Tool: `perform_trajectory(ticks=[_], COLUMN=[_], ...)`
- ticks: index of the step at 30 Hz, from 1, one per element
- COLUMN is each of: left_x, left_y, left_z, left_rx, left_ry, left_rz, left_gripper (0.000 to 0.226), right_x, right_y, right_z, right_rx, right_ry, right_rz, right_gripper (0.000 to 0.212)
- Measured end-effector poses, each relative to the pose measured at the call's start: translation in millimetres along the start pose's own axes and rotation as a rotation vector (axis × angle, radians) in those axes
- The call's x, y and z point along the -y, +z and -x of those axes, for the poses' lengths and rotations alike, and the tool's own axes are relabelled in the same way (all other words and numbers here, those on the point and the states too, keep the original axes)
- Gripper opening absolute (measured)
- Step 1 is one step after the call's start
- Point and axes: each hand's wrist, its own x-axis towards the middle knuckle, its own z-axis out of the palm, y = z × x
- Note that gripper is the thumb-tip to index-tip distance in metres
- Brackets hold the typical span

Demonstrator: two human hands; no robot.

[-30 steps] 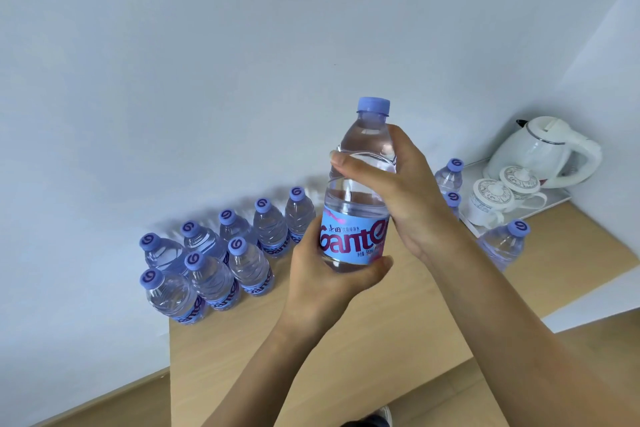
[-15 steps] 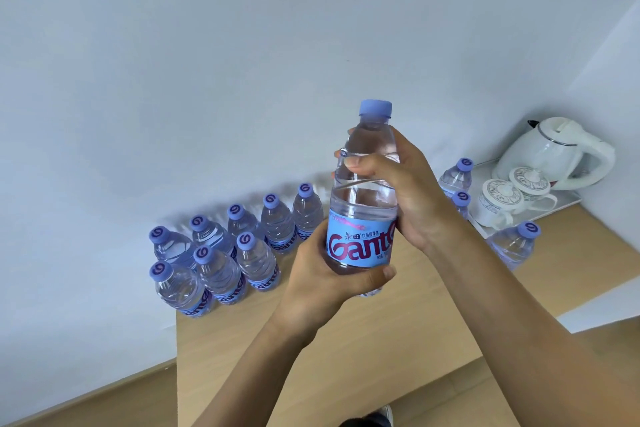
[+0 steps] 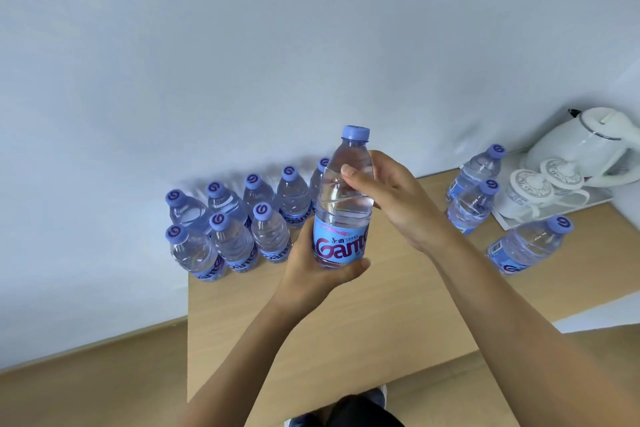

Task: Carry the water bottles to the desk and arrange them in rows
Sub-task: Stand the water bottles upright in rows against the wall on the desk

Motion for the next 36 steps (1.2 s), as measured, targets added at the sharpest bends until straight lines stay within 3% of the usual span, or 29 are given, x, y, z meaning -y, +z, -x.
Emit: perform_trajectory(ticks=[4, 10, 22, 36], left_x=[34, 84, 148, 174], left_y=[-10, -16, -7, 2], left_z=[-9, -14, -13, -23], left_rx=[-0.006, -0.066, -0.081, -0.288], left_ry=[-0.047, -0.066, -0.179, -0.168], left_rz=[-0.074, -0.182, -0.155, -0.175], left_gripper=[0.070, 0.078, 0.084, 0.085], right_x=[-28, -65, -115, -146], right_y=[6, 9, 10, 21], right_z=[-2, -2, 13, 20], right_rx=[0.082, 0.163, 0.271, 0.319], right_ry=[0.013, 0.091, 0.181, 0.077], right_rz=[0.079, 0.218, 0.356, 0.506], right_gripper=[0.023, 0.035, 0.036, 0.054])
